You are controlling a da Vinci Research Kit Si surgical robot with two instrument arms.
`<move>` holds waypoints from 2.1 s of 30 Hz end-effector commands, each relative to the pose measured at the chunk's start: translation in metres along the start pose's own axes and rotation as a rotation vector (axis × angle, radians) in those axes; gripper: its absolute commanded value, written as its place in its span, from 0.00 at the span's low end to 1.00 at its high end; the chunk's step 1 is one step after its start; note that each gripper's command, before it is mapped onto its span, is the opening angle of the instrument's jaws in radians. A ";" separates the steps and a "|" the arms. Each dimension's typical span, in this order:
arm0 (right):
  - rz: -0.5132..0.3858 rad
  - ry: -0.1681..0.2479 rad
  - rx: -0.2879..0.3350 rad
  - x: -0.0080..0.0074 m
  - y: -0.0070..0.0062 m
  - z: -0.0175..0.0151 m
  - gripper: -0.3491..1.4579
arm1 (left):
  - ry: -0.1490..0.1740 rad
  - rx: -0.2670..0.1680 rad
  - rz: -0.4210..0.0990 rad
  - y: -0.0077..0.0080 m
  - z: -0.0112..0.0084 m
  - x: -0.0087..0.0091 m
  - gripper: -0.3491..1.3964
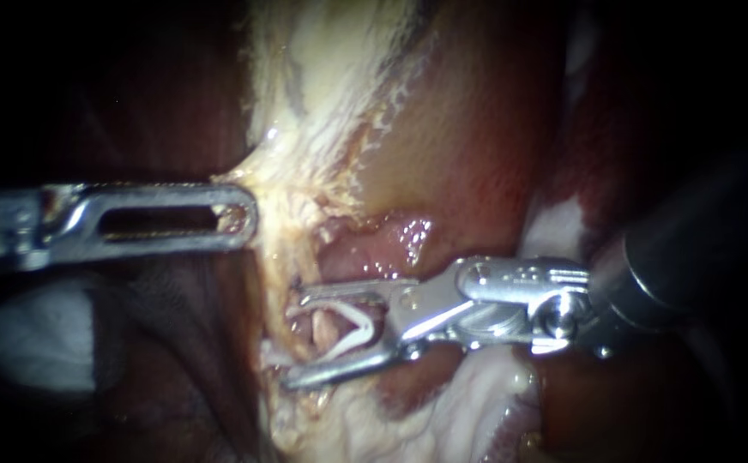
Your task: Clipping second clip left tube
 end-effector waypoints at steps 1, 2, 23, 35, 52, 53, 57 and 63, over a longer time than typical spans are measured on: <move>-0.001 0.000 0.004 -0.0001 0.0000 0.0002 0.51 | 0.000 0.001 0.000 0.0000 0.0000 0.0000 0.00; -0.002 0.000 0.009 -0.0001 0.0000 0.0004 0.51 | 0.000 0.001 0.000 0.0000 0.0000 0.0000 0.00; -0.022 0.013 0.153 0.0007 -0.0025 0.0010 0.50 | 0.000 0.001 0.000 0.0000 0.0000 -0.0001 0.00; -0.022 0.012 0.144 0.0003 -0.0022 0.0037 0.45 | 0.000 0.001 0.000 -0.0001 0.0001 -0.0001 0.00; -0.016 0.016 0.056 0.0003 -0.0019 0.0021 0.00 | -0.001 0.000 0.000 -0.0001 0.0001 0.0000 0.00; -0.016 0.016 0.056 0.0003 -0.0019 0.0021 0.00 | -0.001 0.000 0.000 -0.0001 0.0001 0.0000 0.00; -0.017 0.016 0.056 0.0001 -0.0018 0.0022 0.00 | -0.001 0.000 0.000 -0.0001 0.0001 0.0000 0.00; -0.017 0.019 0.056 0.0000 -0.0018 0.0022 0.00 | 0.000 0.001 0.000 0.0000 0.0002 -0.0001 0.00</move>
